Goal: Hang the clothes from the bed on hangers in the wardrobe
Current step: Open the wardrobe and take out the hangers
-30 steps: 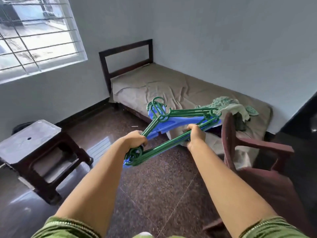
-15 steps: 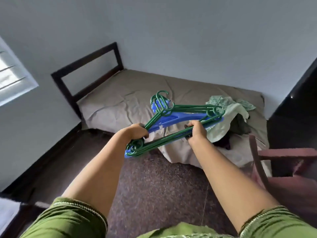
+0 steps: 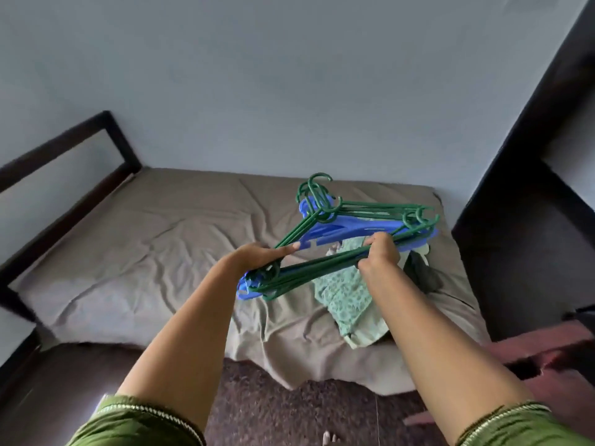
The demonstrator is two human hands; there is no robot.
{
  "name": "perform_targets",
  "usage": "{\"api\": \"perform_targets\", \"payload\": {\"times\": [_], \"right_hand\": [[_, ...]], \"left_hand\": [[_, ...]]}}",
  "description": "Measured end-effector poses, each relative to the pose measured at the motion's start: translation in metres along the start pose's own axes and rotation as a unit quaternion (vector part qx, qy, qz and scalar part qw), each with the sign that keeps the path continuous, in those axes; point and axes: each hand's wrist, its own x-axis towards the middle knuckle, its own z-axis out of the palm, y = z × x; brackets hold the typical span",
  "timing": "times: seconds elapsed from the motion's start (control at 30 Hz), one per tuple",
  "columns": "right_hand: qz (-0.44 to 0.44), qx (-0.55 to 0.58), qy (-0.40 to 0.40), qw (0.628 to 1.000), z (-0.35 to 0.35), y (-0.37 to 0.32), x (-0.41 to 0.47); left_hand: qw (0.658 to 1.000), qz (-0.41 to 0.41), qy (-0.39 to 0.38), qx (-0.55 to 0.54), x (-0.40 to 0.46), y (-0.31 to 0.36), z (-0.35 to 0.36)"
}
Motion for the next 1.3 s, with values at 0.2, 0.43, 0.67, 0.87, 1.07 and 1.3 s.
{"api": "perform_targets", "payload": {"times": [0.2,0.43,0.67,0.87,1.07,1.3], "right_hand": [[0.016,0.035,0.069,0.997,0.07,-0.065,0.092],[0.023,0.053,0.09,0.994,0.14,-0.09,0.196],[0.024,0.084,0.038,0.995,0.167,-0.111,0.304],[0.049,0.072,0.004,0.996,0.171,-0.132,0.39],[0.058,0.064,0.011,0.996,0.18,-0.139,0.506],[0.061,0.065,-0.003,0.996,0.189,-0.127,0.616]], "left_hand": [[0.9,-0.164,0.285,-0.284,0.099,0.024,0.004],[0.733,-0.056,-0.003,-0.678,0.234,0.093,0.026],[0.715,-0.085,-0.044,-0.692,0.361,0.146,0.035],[0.716,-0.096,-0.063,-0.689,0.446,0.17,0.068],[0.723,-0.126,-0.033,-0.679,0.553,0.2,0.131],[0.71,-0.124,-0.031,-0.693,0.642,0.201,0.183]]}}
